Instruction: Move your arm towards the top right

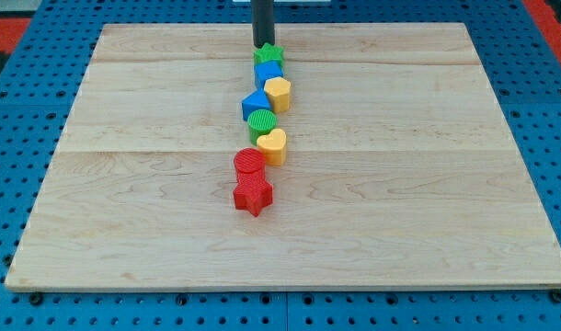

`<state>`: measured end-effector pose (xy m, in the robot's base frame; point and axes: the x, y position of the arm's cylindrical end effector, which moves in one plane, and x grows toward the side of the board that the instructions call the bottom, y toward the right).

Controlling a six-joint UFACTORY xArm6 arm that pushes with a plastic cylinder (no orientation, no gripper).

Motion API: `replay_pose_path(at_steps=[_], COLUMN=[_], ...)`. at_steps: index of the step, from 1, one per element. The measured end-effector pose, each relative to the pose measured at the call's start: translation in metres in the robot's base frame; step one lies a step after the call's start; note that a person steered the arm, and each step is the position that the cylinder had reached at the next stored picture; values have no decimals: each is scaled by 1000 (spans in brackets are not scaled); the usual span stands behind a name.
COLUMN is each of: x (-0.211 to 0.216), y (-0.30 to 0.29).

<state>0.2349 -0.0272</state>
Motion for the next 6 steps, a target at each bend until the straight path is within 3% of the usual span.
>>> replay_pose_path(at_steps=[4, 6], x=[3, 2], y=[22, 122])
